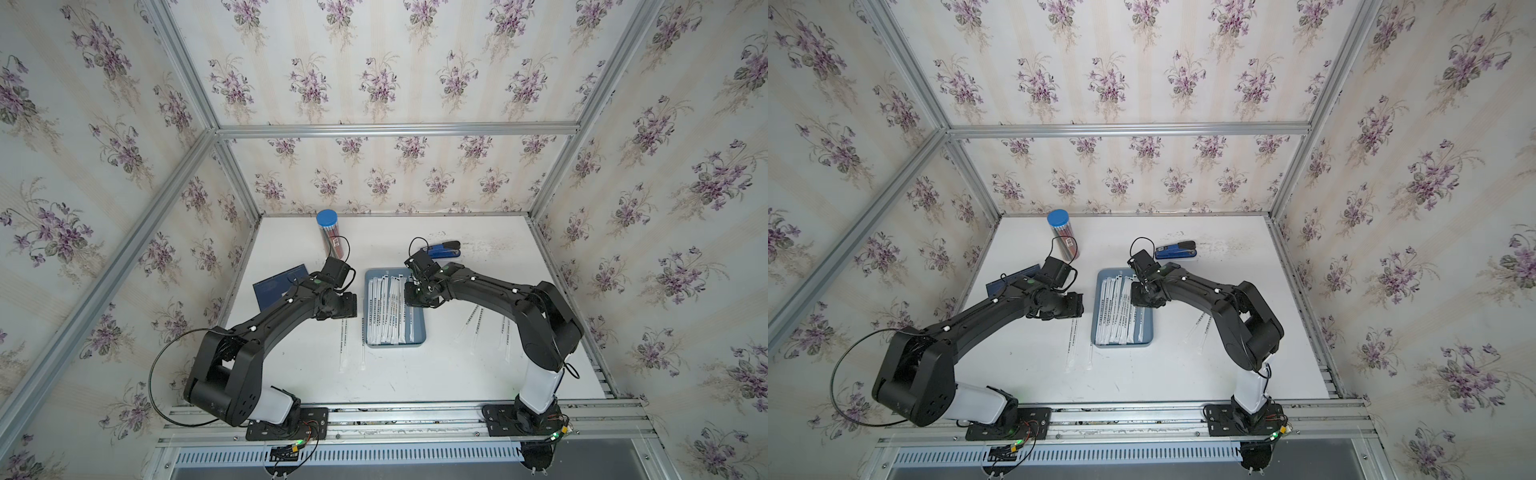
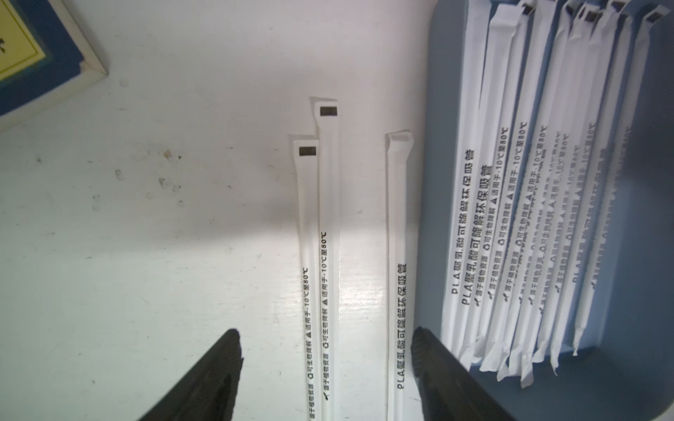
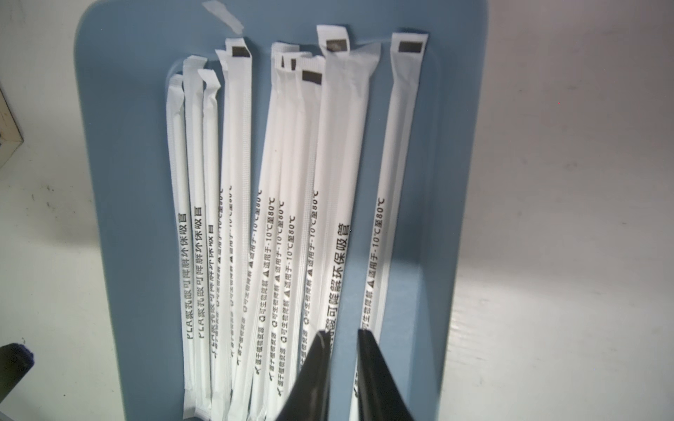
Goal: Put the straws into the storage box
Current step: Adjust the straw in the storage box.
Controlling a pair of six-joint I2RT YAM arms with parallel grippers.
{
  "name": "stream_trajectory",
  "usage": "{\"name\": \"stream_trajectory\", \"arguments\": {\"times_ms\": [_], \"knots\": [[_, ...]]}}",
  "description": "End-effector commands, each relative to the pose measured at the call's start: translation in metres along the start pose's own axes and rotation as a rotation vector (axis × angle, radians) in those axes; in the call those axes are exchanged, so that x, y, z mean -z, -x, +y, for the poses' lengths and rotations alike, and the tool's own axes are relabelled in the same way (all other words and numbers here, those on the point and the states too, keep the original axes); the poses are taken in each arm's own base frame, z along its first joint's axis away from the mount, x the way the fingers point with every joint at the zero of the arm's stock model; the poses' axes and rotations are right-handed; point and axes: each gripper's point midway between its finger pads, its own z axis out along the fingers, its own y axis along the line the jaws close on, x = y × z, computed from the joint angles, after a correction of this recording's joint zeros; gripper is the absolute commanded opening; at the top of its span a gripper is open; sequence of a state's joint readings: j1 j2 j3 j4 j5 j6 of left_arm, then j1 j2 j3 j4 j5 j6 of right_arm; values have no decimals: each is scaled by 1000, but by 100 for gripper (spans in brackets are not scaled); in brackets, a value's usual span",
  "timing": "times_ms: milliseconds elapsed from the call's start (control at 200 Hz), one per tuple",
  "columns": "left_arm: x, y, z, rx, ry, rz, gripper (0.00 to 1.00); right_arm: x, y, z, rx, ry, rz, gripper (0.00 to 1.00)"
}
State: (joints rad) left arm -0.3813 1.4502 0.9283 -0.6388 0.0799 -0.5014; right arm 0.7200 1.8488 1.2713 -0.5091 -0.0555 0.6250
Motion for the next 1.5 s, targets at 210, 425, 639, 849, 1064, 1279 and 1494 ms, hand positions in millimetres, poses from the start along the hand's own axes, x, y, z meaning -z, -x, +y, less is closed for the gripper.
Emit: {"name": "stream_trajectory", "arguments": {"times_ms": [210,425,639,849,1064,1279,1494], "knots": [[-3,-14,8,6,22,36,74,-18,7,-25,-13,-188,-27,11],[-6,-14,9,-4,34,48,73,-34,-6,-28,36,-248,2,9],[-7,-13,7,-1,23,47,73,-39,-4,-18,50,-236,3,9],[-7,-14,8,-6,31,49,74,-35,2,-16,63,-240,-11,9],[-7,-13,9,-5,35,48,73,-35,5,-11,71,-234,-13,9],[-7,-16,19,-9,65,62,63,-2,21,-10,85,-263,-69,10],[-23,-22,16,-25,58,127,45,35,35,-3,87,-248,-140,12]]}}
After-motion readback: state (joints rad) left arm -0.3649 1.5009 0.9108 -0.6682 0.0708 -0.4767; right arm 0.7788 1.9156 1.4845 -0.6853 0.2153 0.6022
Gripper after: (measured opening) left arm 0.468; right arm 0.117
